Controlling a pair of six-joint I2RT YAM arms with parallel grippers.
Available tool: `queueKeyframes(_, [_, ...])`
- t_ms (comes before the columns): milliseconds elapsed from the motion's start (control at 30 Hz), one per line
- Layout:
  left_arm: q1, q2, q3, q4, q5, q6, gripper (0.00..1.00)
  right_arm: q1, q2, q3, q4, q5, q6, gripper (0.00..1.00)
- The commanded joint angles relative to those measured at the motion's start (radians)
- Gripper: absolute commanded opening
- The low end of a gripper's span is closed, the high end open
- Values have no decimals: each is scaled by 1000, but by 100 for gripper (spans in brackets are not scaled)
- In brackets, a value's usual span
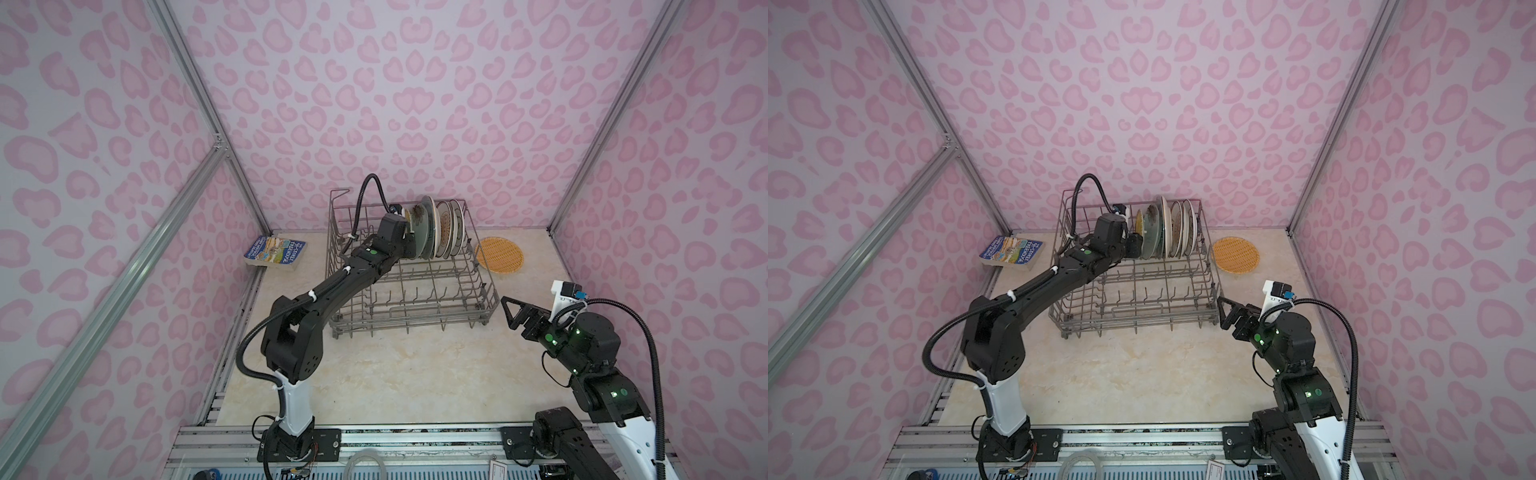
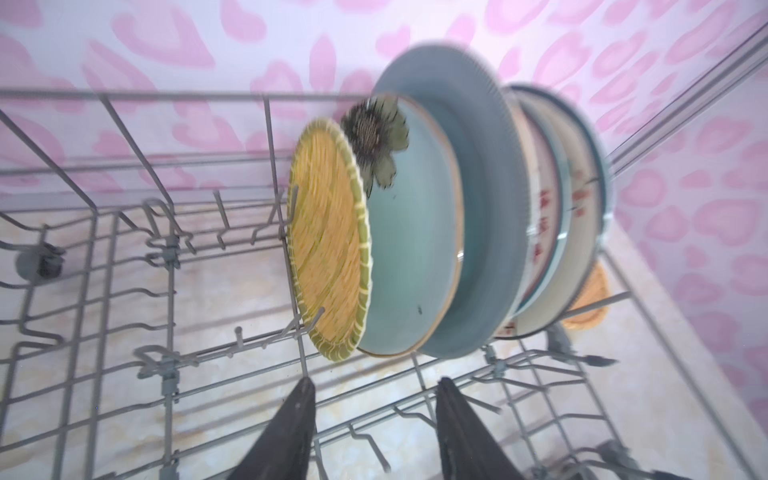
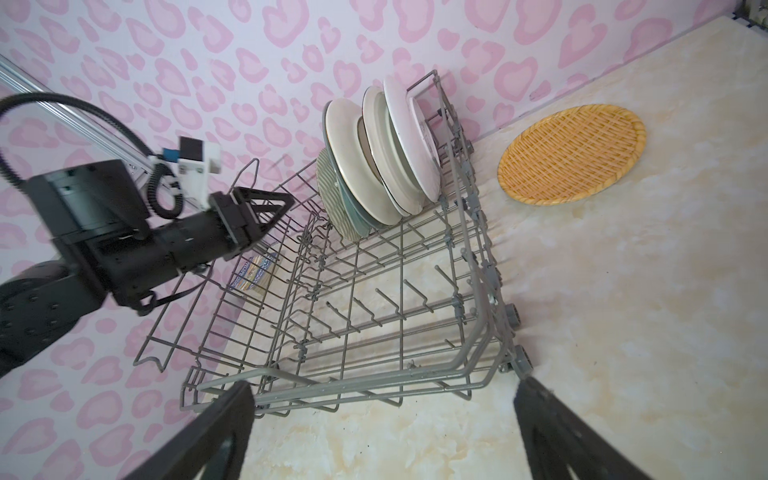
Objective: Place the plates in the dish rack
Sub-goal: 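Open the left gripper and withdraw it from the rack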
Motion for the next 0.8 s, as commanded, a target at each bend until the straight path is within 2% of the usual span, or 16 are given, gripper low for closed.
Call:
queueKeyframes(0, [-1,-281,-35,27,11,-3,51,1,-3,8,-12,-1,-1,97])
queueKeyframes(300, [-1,-497,-212,29,16,2,55,1,29,42,-27,11,-5,97])
queueKeyframes(500, [-1,-718,-388,13,12,14,63,1,121,90,-3,19,-6,97])
queueKeyframes(600, [-1,-827,-469,-5,28,43,74,0,183,105,32,14,0,97])
queueKeyframes(700, [-1,-931,-548,-22,76,83,98,-1,264,121,69,13,6,97])
queueKeyframes(767, [-1,-990,-600,-38,133,107,97,-12,324,137,88,19,20,97])
